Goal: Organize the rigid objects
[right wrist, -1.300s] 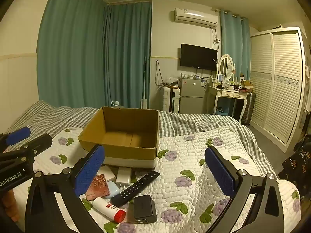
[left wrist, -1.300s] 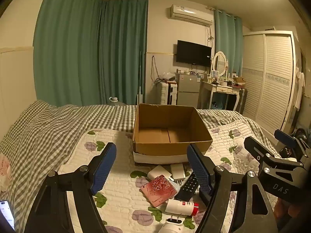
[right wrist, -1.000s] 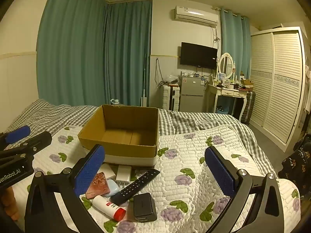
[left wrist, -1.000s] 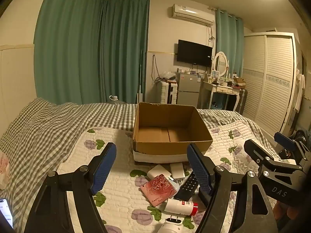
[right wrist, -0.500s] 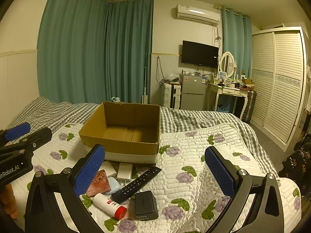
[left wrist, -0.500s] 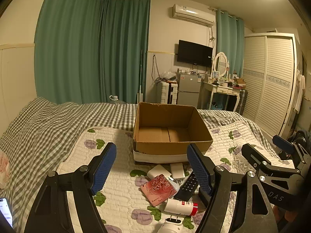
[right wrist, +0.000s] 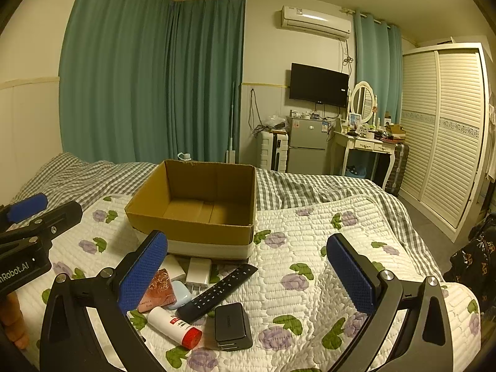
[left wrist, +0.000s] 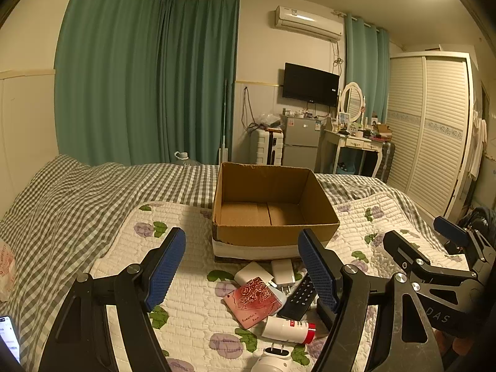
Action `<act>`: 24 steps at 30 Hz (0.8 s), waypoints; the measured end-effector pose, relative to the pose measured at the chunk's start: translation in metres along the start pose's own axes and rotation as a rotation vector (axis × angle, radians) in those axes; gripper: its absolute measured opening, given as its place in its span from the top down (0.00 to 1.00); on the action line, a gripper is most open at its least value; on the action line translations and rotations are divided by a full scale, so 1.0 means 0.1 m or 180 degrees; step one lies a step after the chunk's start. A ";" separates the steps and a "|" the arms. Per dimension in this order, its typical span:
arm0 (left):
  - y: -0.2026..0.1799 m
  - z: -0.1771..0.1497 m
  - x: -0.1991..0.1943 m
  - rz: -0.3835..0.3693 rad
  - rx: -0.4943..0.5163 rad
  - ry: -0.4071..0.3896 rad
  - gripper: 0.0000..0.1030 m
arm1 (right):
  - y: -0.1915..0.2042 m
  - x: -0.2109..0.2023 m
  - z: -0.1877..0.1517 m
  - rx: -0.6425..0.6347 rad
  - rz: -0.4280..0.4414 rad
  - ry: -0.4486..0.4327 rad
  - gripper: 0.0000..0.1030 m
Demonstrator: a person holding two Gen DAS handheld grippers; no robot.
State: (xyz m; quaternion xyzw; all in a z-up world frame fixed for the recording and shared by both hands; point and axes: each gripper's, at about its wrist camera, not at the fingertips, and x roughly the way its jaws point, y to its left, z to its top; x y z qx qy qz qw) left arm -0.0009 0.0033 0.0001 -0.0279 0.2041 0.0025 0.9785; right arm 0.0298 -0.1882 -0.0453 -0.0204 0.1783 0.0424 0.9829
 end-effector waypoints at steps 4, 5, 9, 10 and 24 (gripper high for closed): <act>0.00 0.00 0.00 0.0000 0.0003 0.0001 0.24 | -0.01 0.00 -0.01 0.0001 0.0000 -0.0002 0.00; 0.00 0.00 0.00 0.0000 0.0002 0.0002 0.24 | -0.01 0.00 -0.02 0.0003 0.0001 -0.0003 0.00; 0.00 -0.01 0.00 -0.0001 0.0003 0.0002 0.24 | -0.01 0.00 -0.02 -0.0001 -0.0003 0.0003 0.00; 0.00 -0.01 0.00 0.0002 0.0004 0.0005 0.24 | -0.02 0.00 -0.02 -0.0002 -0.0005 0.0006 0.00; 0.00 0.00 0.00 0.0015 0.0000 0.0003 0.24 | -0.02 0.02 -0.04 -0.0010 -0.0006 0.0021 0.00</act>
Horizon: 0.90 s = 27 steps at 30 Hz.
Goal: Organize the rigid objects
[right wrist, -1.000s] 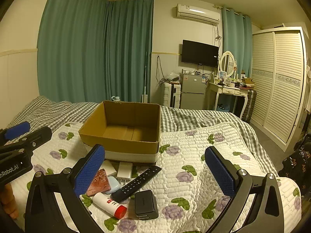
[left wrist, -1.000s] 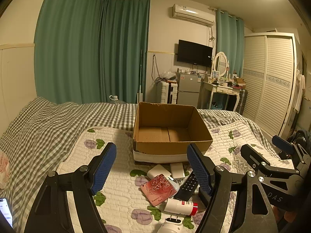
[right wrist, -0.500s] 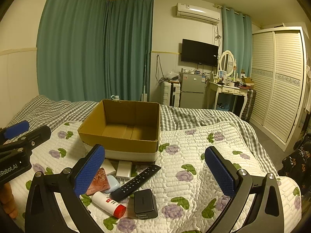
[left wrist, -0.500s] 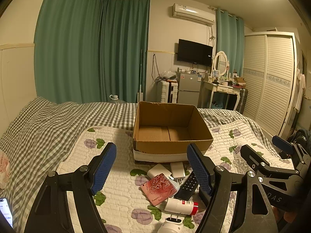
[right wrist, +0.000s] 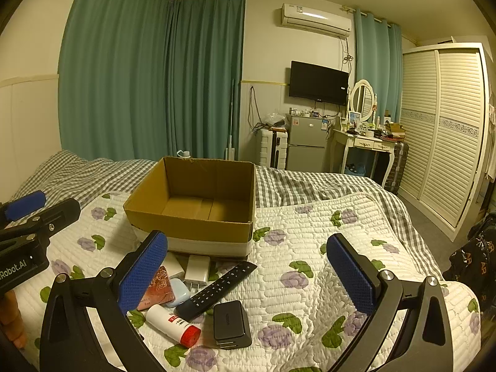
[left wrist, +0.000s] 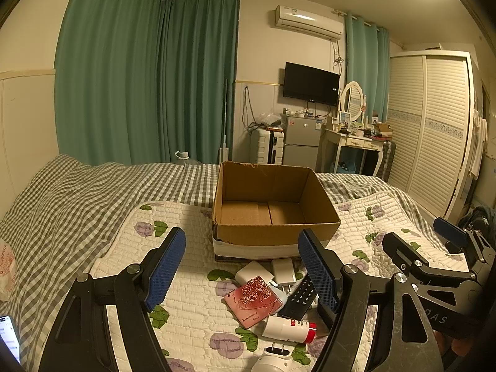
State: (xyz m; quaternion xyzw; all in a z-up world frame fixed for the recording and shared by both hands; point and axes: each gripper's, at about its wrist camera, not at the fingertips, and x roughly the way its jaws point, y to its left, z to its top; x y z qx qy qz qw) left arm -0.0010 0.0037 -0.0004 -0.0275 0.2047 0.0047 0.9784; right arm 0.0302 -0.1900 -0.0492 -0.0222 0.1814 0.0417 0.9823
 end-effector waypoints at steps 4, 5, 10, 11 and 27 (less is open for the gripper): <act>0.03 -0.02 0.01 0.0007 -0.0029 0.0004 0.24 | 0.00 0.00 0.00 0.0006 0.0004 0.0009 0.00; 0.03 -0.02 0.01 0.0006 -0.0025 0.0013 0.24 | 0.00 0.00 -0.01 0.0005 0.0004 0.0009 0.00; 0.02 -0.01 0.03 0.0005 0.0004 0.0033 0.24 | 0.00 0.01 -0.01 0.0006 0.0007 0.0015 0.00; 0.02 -0.01 0.03 0.0005 0.0001 0.0035 0.24 | 0.00 0.01 -0.01 0.0004 0.0007 0.0019 0.00; -0.02 0.04 -0.06 0.0014 0.0007 -0.0017 0.24 | -0.05 -0.05 0.00 0.0007 0.0014 0.0016 0.00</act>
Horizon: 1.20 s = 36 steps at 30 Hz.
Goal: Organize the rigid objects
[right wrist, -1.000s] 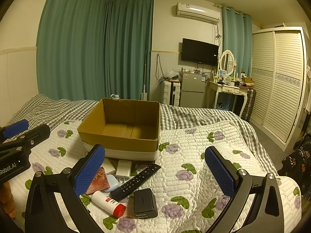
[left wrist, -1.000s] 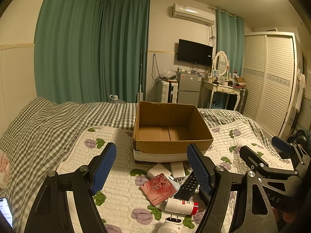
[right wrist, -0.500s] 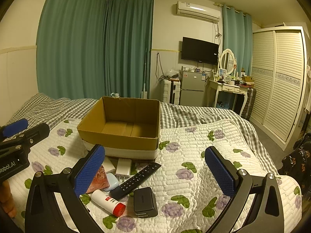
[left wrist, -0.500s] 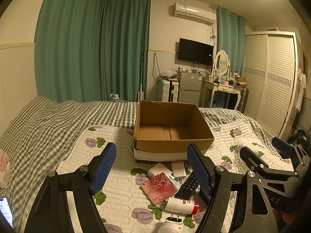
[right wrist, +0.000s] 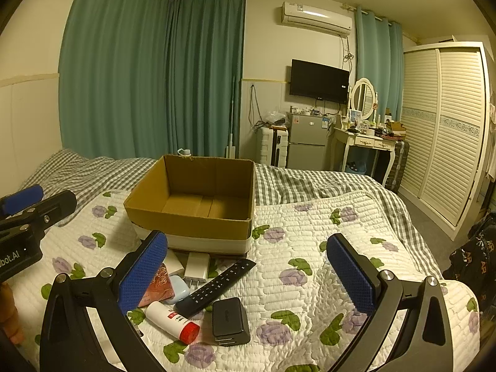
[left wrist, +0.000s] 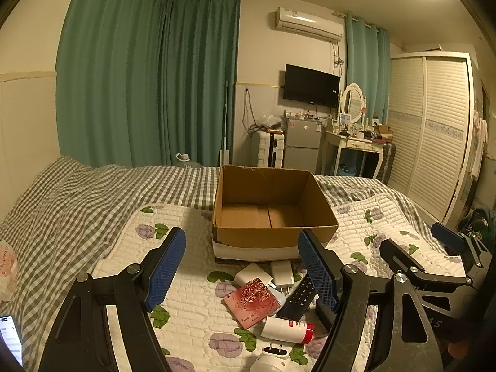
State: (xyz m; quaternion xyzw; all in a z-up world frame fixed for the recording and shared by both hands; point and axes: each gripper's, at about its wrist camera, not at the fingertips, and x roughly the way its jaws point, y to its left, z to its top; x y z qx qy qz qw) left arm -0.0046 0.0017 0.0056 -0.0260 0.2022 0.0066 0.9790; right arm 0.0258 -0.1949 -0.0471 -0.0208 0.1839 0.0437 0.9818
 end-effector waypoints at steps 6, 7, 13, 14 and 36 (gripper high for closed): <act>-0.05 0.03 -0.13 0.0048 0.0008 -0.0029 0.24 | -0.06 -0.13 0.05 -0.0006 0.0040 -0.0041 0.00; -0.06 0.02 -0.15 0.0060 0.0018 -0.0029 0.24 | -0.07 -0.15 0.06 -0.0007 0.0058 -0.0044 0.00; -0.14 -0.25 -0.05 0.0078 0.0148 0.0329 0.24 | -0.11 -0.11 -0.02 -0.0154 0.0237 0.0232 0.00; -0.15 -0.32 0.00 0.0083 0.0166 0.0420 0.24 | -0.12 -0.08 -0.07 -0.0173 0.0258 0.0296 0.00; -0.41 -1.28 0.63 -0.0103 0.0467 0.1782 0.54 | -0.15 0.59 -0.66 -0.0337 0.0285 0.1075 0.00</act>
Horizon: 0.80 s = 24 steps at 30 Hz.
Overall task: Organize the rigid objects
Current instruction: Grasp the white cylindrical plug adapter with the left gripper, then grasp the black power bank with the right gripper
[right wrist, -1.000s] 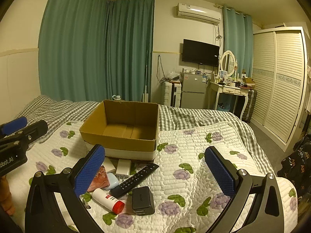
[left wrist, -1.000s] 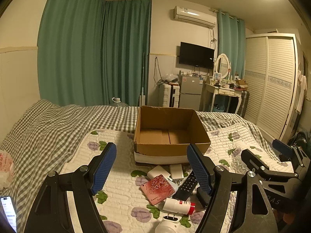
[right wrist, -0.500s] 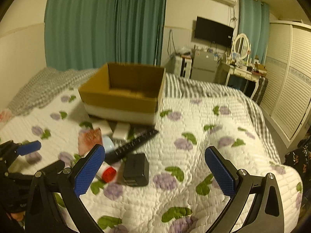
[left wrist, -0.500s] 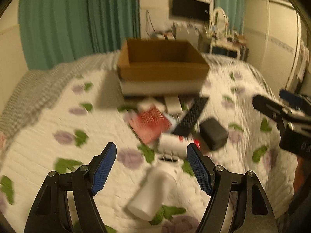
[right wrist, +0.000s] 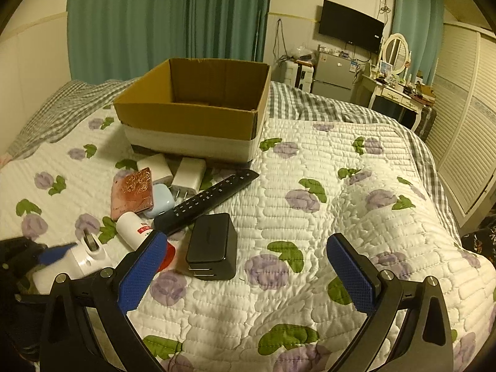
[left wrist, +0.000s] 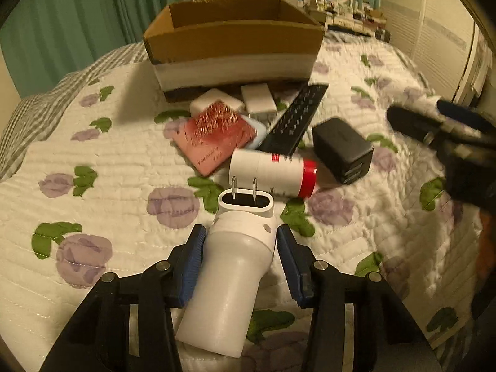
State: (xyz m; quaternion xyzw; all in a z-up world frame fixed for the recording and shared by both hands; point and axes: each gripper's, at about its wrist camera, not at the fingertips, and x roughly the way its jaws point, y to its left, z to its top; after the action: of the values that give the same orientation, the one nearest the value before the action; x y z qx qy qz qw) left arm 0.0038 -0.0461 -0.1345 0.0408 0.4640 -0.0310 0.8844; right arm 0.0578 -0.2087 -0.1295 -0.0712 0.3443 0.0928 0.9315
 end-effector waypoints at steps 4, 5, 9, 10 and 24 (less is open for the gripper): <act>0.10 0.21 -0.22 -0.0003 -0.0160 -0.0228 0.54 | 0.07 0.08 0.06 -0.0089 0.0010 0.0105 0.00; 0.13 0.26 -0.25 0.0013 -0.0189 -0.0262 0.54 | 0.09 0.12 0.08 -0.0116 0.0021 0.0135 0.00; 0.22 0.55 -0.33 0.0088 -0.0272 -0.0464 0.54 | 0.19 0.33 0.11 -0.0186 0.0063 0.0298 0.05; 0.25 0.61 -0.32 0.0097 -0.0297 -0.0495 0.54 | 0.21 0.39 0.10 -0.0201 0.0071 0.0351 0.09; 0.53 0.61 0.10 0.0070 -0.0547 -0.0349 0.54 | 0.35 1.09 -0.07 -0.0303 0.0013 0.0909 0.51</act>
State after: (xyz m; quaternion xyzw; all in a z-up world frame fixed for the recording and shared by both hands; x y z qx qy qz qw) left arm 0.0640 0.0000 -0.1062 -0.0318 0.4153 0.0164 0.9090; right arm 0.1268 -0.1627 -0.2082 -0.1271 0.4687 0.0998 0.8685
